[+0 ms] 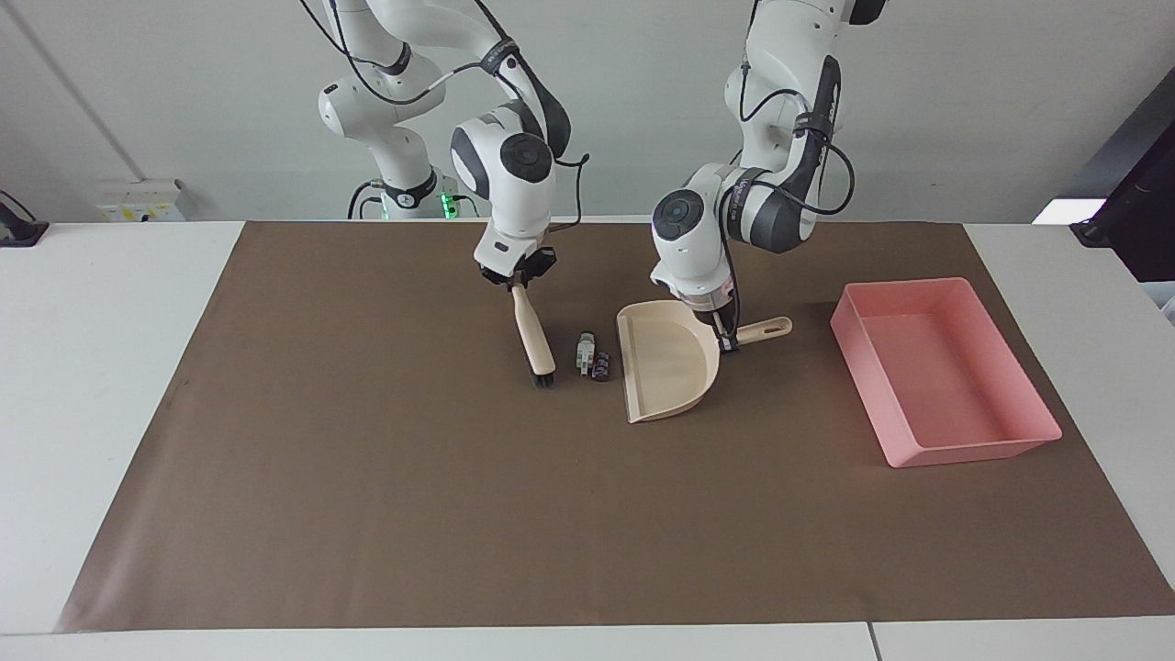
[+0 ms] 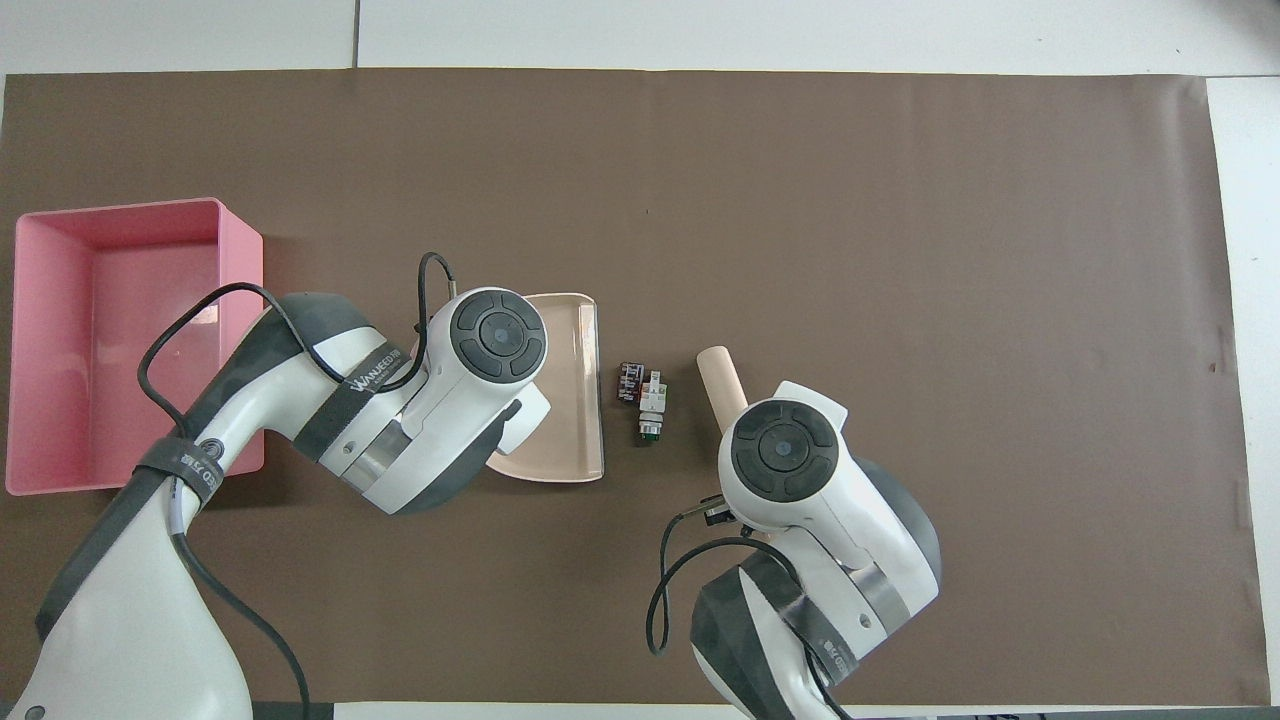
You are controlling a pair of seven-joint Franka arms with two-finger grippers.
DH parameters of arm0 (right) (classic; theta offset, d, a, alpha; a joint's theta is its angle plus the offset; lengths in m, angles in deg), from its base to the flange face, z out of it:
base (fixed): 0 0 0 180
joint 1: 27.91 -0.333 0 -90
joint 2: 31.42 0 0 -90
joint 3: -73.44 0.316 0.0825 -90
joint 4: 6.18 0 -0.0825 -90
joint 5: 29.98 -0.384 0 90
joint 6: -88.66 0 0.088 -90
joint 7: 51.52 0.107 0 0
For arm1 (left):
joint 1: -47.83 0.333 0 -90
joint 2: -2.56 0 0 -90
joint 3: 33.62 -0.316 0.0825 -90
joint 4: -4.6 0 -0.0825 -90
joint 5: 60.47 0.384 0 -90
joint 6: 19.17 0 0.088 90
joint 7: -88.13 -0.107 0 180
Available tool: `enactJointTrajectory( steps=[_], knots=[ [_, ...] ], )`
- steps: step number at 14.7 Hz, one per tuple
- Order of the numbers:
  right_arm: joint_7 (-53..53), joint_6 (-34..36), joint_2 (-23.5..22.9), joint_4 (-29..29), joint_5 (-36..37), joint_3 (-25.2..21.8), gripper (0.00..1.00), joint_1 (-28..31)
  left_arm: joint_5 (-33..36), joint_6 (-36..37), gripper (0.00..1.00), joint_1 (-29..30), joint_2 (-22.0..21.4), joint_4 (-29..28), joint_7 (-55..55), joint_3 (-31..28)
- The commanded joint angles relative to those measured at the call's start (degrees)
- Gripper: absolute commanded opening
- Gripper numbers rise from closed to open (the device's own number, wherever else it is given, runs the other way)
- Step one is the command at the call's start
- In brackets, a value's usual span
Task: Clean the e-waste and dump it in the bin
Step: 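Sweep the electronic parts into the dustpan with the brush in the right gripper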
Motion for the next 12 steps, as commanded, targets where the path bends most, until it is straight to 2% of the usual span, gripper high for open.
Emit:
enactJointTrajectory(
  steps=[1, 3, 5, 8, 12],
  knots=[
    [7.3, -0.2, -7.3, -7.5, -1.2, -0.1, 0.0, -5.0, 0.9, 1.8, 0.0, -1.3, -0.2, 0.1, -1.3, -0.4],
    [9.2, -0.2, -11.2, -12.9, -5.8, 0.0, 0.0, -7.2, 0.9, 1.6, 0.0, -1.3, -0.3, -0.5, -1.3, -0.4],
    [8.1, -0.4, -12.2, -15.3, -10.1, 0.3, 0.0, -7.3, 0.9, 1.1, 0.0, -1.9, -0.8, -1.5, -1.1, -0.4],
    [0.3, -7.0, -13.8, -17.2, -26.8, 0.7, 0.0, -7.6, 0.9, -0.9, 0.0, -1.5, -1.0, -2.5, -1.6, -0.4],
    [0.4, -6.7, -13.0, -17.7, -27.2, 0.4, 0.0, -7.4, 0.5, -5.8, 0.0, 0.1, -1.6, -5.0, -2.6, -0.3]
  ],
)
